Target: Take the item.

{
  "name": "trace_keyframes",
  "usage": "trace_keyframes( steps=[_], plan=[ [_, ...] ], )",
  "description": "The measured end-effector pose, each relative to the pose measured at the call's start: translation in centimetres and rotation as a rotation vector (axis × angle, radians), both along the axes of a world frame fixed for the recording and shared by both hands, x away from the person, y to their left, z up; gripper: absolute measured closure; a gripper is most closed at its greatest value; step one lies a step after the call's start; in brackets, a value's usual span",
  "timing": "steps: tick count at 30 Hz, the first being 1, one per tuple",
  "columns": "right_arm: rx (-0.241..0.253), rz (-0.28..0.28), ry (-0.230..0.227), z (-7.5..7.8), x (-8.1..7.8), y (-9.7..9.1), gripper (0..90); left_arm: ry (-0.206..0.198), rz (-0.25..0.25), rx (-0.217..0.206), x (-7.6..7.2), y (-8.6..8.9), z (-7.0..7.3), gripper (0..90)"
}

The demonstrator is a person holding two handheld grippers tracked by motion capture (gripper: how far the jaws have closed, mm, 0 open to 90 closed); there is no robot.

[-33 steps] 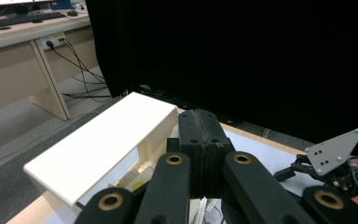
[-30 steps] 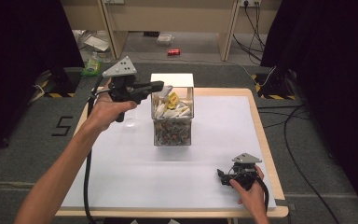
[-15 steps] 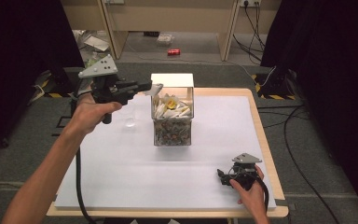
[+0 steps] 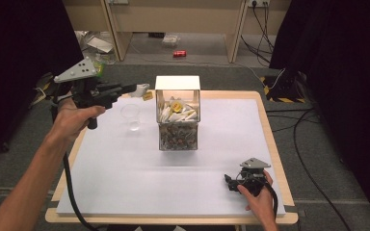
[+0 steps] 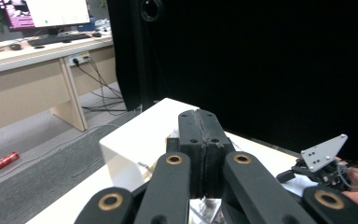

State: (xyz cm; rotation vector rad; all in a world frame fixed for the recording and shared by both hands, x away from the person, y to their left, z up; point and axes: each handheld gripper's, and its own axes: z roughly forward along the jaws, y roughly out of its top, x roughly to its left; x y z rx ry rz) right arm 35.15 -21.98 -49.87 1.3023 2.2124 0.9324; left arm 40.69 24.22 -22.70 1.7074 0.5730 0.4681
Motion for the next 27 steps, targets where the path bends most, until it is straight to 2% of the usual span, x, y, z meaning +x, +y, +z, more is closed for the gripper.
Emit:
trace_keyframes(
  steps=[5, 13, 18, 27],
  plan=[
    [0.0, 0.0, 0.0, 0.0, 0.0, 0.0, 10.0, 0.011, 0.035, -0.017, 0.3, 1.4, -0.8, 89.3],
    [0.001, 0.0, 0.0, 0.0, 0.0, 0.0, 10.0, 0.033, 0.109, -0.027, 1.3, 3.4, -2.9, 89.3],
    [0.0, 0.0, 0.001, 0.0, 0.0, 0.0, 10.0, 0.048, 0.168, -0.017, 2.4, 4.2, -4.8, 89.3],
    [0.0, 0.0, 0.001, 0.0, 0.0, 0.0, 10.0, 0.085, 0.236, -0.011, 4.7, 5.0, -8.1, 89.3]
  ],
)
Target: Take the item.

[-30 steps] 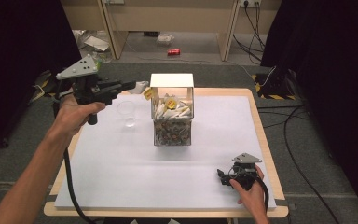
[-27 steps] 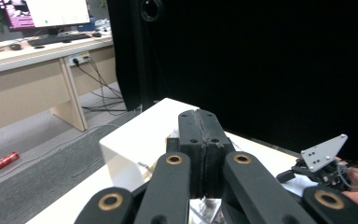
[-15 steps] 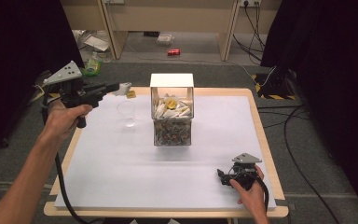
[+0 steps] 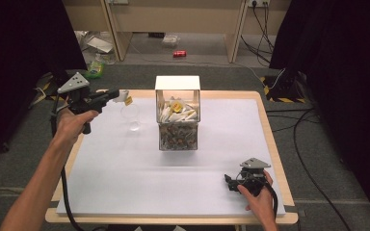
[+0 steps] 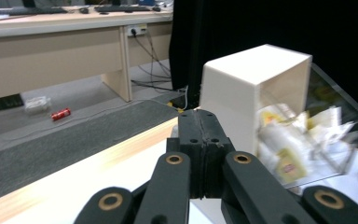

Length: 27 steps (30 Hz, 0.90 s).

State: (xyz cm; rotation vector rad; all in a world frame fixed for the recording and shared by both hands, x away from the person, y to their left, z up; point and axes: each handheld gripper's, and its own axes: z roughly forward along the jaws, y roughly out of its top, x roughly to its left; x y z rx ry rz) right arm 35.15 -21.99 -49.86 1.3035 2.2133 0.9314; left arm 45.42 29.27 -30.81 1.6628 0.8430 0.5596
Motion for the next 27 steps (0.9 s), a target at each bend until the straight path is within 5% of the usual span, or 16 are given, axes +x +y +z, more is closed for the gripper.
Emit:
trace_keyframes(
  steps=[9, 27],
  plan=[
    [0.001, 0.0, 0.0, 0.0, 0.0, 0.0, 10.0, 0.044, 0.04, 0.01, 2.1, 0.1, -3.1, 89.3],
    [0.0, 0.0, 0.0, 0.0, 0.0, 0.0, 10.0, 0.121, 0.083, 0.034, 3.9, 0.6, -7.2, 89.3]
  ],
)
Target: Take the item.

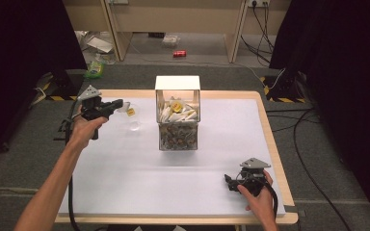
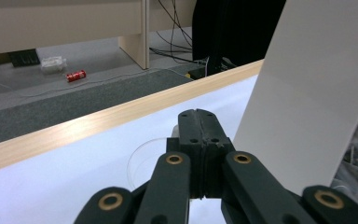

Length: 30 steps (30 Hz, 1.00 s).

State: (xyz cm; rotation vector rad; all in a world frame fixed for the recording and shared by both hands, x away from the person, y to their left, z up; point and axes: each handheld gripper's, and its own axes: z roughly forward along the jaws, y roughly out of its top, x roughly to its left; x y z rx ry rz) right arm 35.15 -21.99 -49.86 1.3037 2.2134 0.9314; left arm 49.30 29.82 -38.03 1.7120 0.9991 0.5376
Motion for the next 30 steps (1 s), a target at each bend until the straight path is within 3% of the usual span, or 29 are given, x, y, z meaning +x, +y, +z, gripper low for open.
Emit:
trace_keyframes(
  steps=[8, 24, 30],
  plan=[
    [0.0, 0.0, 0.0, 0.0, 0.0, 0.0, 10.0, 0.027, 0.006, 0.016, 0.7, -0.3, -1.3, 89.3],
    [-0.001, 0.001, -0.001, 0.0, 0.0, 0.0, 10.0, 0.033, 0.012, 0.028, 1.6, -0.9, -2.3, 89.3],
    [0.0, 0.001, -0.002, 0.0, 0.0, 0.0, 10.0, 0.059, 0.023, 0.044, 2.1, -1.1, -3.1, 89.1]
  ],
)
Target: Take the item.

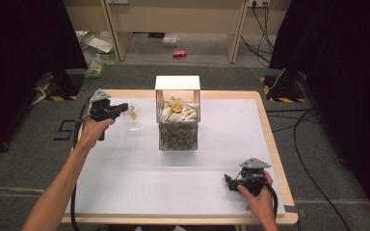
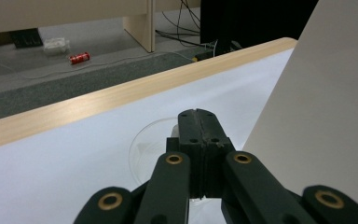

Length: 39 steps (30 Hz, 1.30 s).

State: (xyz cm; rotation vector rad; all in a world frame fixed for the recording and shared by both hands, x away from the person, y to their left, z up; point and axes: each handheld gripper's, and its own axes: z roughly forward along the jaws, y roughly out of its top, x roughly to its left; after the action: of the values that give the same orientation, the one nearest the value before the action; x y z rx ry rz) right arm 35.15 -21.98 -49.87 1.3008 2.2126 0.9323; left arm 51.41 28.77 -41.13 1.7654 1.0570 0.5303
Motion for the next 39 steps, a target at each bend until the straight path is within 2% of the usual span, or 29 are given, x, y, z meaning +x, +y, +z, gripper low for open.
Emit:
trace_keyframes(
  steps=[4, 10, 23, 33, 39],
  plan=[
    [0.0, 0.0, 0.0, 0.0, 0.0, 0.0, 10.0, 0.002, 0.008, 0.022, 0.1, -0.1, -0.4, 88.9],
    [0.0, 0.0, 0.0, 0.0, 0.0, 0.0, 10.0, 0.013, 0.017, 0.016, 0.3, 0.0, -0.7, 86.7],
    [0.0, 0.0, 0.002, 0.0, 0.0, 0.0, 10.0, 0.003, 0.013, 0.009, 0.0, -0.1, 0.0, 82.2],
    [0.0, 0.0, 0.0, 0.0, 0.0, 0.0, 10.0, 0.005, 0.014, -0.016, -0.4, 0.4, 0.3, 78.6],
    [0.0, -0.001, 0.0, 0.0, 0.0, 0.0, 10.0, 0.015, 0.017, -0.055, -0.8, 0.6, 0.4, 68.4]
  ],
)
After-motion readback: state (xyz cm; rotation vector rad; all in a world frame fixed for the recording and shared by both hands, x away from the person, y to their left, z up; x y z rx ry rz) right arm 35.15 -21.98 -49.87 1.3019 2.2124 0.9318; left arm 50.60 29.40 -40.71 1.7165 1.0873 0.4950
